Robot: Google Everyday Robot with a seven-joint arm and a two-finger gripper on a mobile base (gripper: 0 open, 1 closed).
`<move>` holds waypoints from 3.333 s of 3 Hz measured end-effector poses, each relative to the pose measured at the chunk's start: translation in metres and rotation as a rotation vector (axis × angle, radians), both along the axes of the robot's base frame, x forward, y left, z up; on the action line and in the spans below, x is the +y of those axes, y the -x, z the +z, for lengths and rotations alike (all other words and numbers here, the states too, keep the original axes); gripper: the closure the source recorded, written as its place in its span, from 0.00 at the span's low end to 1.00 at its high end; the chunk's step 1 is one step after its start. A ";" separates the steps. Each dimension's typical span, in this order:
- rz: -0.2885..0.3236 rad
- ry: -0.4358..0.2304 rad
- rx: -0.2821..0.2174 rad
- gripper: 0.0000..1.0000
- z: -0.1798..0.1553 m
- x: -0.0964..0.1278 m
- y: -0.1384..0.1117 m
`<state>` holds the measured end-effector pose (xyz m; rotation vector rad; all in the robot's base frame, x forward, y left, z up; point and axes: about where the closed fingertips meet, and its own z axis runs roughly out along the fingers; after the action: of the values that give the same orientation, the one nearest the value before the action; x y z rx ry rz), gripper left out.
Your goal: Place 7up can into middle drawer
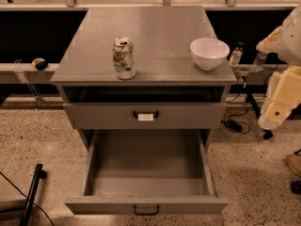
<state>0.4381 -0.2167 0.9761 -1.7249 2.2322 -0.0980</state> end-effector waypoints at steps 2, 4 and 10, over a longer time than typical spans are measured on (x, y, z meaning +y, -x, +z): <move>-0.003 -0.060 -0.025 0.00 0.002 0.009 -0.016; 0.072 -0.173 -0.072 0.00 0.004 0.089 -0.094; 0.050 -0.439 0.106 0.50 -0.067 0.302 -0.242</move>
Offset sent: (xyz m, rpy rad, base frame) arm 0.0382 0.0194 0.0014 0.1427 -0.0395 -0.0080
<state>0.6801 0.0852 0.9088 -1.5676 2.0784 0.4694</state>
